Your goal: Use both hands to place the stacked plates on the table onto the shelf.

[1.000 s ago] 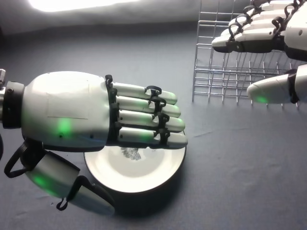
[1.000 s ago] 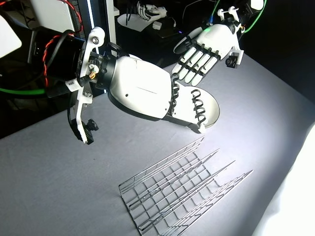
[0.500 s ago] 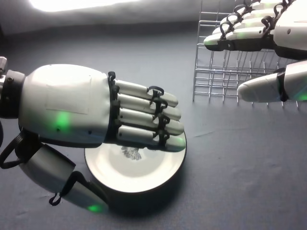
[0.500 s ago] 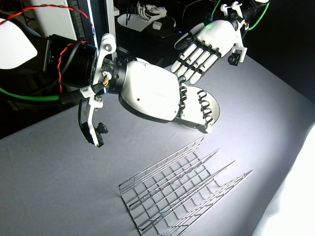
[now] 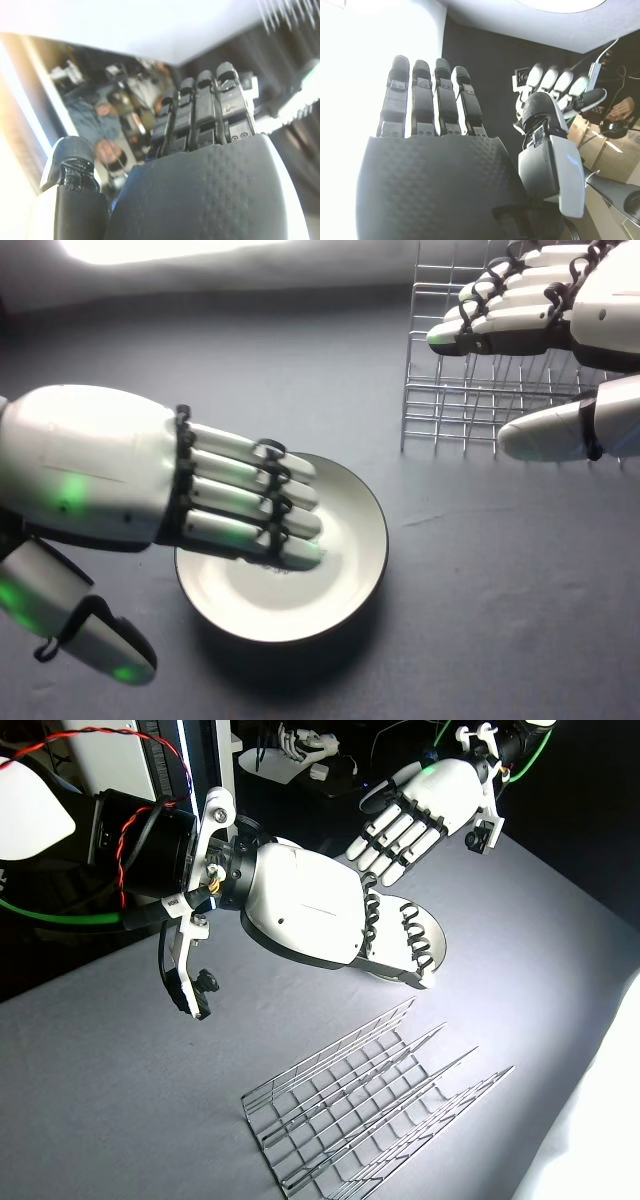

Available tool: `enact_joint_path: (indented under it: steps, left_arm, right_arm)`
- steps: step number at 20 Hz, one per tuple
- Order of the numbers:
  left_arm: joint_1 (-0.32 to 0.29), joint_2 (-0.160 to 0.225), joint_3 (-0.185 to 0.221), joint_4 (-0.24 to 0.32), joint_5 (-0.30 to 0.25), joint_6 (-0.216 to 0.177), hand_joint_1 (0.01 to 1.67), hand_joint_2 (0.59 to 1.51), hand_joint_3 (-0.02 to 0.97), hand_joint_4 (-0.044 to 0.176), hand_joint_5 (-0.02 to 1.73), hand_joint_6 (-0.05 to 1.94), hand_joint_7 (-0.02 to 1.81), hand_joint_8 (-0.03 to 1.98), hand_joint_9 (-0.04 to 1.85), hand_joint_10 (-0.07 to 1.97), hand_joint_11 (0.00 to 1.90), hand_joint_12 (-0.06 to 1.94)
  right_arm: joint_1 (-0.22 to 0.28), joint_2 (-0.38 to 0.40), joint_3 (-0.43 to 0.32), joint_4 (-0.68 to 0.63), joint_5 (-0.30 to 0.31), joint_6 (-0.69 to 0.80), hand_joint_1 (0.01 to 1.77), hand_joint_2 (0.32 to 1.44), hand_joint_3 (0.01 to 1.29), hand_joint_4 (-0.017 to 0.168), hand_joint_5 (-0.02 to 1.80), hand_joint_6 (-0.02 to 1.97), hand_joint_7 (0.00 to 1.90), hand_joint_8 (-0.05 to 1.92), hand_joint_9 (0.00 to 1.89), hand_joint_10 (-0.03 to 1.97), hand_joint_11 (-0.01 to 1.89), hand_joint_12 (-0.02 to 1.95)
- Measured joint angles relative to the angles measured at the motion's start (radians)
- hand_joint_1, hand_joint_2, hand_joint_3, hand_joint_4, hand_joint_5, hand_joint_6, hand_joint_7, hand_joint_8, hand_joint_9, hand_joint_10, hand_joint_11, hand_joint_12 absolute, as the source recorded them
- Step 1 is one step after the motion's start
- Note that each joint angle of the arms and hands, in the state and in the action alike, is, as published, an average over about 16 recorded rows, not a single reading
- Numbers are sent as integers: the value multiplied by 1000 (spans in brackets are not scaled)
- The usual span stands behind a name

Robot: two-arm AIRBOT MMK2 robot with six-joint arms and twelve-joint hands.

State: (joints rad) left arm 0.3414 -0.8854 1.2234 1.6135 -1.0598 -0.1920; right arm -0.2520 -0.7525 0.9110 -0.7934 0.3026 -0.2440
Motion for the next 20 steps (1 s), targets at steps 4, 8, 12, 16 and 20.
enact_joint_path:
  steps: [4,8,12,16,20]
  left_arm:
    - [36,-18,46,45,-27,-15,19,1187,12,-1,39,18,52,2,28,7,20,13]
    - [72,-43,87,77,-34,-3,19,1188,12,-2,37,19,48,2,25,6,20,14]
    - [99,-72,116,103,-30,27,19,1190,12,-1,35,19,42,2,19,7,18,14]
    - [120,-99,147,109,-19,66,18,1191,12,0,32,19,37,2,16,7,18,14]
    - [142,-128,185,110,-4,103,18,1191,12,2,30,19,31,2,16,6,17,14]
  right_arm:
    - [-2,0,0,-5,4,-1,23,1275,14,2,195,4,191,6,131,24,16,342]
    - [-3,0,1,-8,7,-1,23,1281,14,2,197,4,192,6,133,23,16,351]
    - [-3,0,1,-8,9,-1,23,1288,14,1,191,4,189,6,132,24,16,364]
    - [-3,0,1,-8,13,-1,23,1290,14,1,183,4,183,6,130,23,16,392]
    - [-3,0,1,-8,18,-2,23,1296,14,1,171,5,173,6,124,23,16,405]
